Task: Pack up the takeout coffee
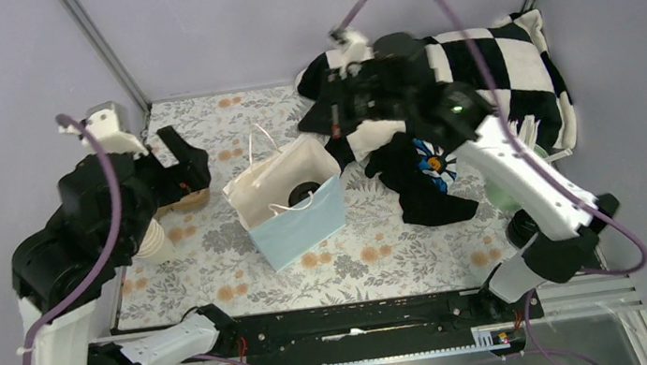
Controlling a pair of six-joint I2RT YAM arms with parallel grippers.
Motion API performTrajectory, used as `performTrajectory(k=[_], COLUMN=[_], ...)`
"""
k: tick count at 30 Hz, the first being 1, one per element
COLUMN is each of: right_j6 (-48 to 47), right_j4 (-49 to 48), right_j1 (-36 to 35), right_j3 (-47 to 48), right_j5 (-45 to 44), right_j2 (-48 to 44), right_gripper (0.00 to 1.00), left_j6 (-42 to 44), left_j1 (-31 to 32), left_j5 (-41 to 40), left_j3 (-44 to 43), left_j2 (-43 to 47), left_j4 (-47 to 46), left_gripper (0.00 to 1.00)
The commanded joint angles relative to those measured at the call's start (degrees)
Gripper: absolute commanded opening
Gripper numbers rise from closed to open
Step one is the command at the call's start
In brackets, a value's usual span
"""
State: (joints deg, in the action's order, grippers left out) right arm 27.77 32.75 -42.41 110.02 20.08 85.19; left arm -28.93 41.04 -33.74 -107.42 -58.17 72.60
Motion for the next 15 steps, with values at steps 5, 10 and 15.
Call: performTrajectory(k=[5,10,15], right_j6=[0.85,1.13,-0.29], right_j4=[-5.61,-6.99,-1.96], right_j1=[-8.73,-11.02,-12.64], right_j3=[-3.41,-4.35,-3.26], right_j5=[-1.12,0.09,-2.09], right_j2=[4.8,8.32,9.92], right_gripper=[0.0,0.0,0.4], left_j6=[-4.9,-5.73,-5.57], left_j1=[0.26,0.22,0.19], left_j5=[-2.25,-1.42,-0.6], left_j3=[-1.04,-1.04,-1.2], left_j2=[2.74,2.79,1.77], left_j4=[-0.91,-0.4,-0.49], left_gripper=[0.99,0.99,0.99])
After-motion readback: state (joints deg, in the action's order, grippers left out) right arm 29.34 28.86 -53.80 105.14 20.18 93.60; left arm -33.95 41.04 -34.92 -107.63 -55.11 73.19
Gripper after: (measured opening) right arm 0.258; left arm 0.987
